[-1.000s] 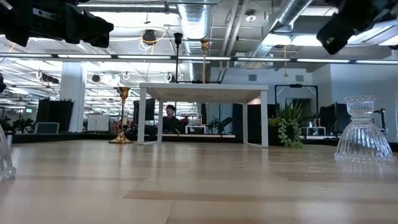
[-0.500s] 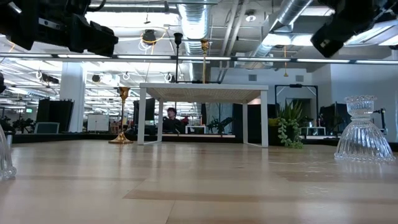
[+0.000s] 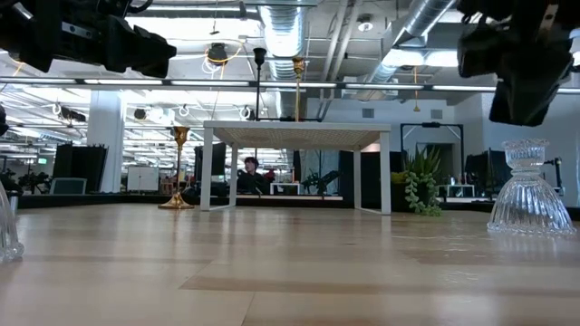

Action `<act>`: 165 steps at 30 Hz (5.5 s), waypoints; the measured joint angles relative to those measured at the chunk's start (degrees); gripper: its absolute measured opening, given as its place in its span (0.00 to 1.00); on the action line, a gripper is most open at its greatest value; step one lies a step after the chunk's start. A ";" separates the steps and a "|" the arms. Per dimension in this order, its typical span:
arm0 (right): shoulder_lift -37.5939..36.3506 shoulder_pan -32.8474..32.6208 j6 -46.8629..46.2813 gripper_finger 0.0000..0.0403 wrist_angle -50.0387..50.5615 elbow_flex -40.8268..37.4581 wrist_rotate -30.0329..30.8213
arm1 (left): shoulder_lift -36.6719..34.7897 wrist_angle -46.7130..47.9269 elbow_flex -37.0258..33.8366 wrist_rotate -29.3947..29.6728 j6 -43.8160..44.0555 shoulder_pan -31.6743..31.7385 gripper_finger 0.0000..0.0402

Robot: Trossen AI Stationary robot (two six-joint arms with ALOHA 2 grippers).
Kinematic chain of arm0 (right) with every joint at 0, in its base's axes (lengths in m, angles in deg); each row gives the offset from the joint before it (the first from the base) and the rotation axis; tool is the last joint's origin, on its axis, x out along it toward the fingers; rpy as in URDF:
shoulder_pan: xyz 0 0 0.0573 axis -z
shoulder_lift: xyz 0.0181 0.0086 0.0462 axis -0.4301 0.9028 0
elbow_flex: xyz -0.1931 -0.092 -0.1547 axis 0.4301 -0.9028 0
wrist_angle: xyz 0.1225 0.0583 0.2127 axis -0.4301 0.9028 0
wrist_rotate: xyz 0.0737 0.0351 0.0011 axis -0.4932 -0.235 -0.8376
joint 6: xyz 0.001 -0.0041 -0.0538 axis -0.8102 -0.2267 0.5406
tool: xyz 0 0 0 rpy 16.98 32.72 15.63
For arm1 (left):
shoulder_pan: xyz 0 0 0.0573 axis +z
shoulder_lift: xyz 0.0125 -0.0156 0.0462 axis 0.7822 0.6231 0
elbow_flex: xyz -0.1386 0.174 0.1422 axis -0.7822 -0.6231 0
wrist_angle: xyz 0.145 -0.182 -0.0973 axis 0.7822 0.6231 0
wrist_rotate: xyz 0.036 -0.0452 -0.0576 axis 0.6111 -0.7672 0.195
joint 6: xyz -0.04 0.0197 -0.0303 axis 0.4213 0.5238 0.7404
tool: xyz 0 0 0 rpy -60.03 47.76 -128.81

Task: Pick & Place candle stick holders
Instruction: Put the top transparent candle holder on the shelf

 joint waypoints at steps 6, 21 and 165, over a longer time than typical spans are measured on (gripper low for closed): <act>5.17 -0.26 -4.70 0.03 -0.04 0.00 -0.06 | 0.00 0.00 -0.02 -0.02 0.00 0.00 0.02; 11.52 -0.15 -7.87 0.27 0.33 3.30 -5.31 | 0.00 -0.01 0.00 -0.02 -0.09 0.02 0.02; 55.71 29.83 39.64 0.03 38.91 81.96 11.90 | 13.07 -4.11 4.94 13.93 11.15 -0.03 0.01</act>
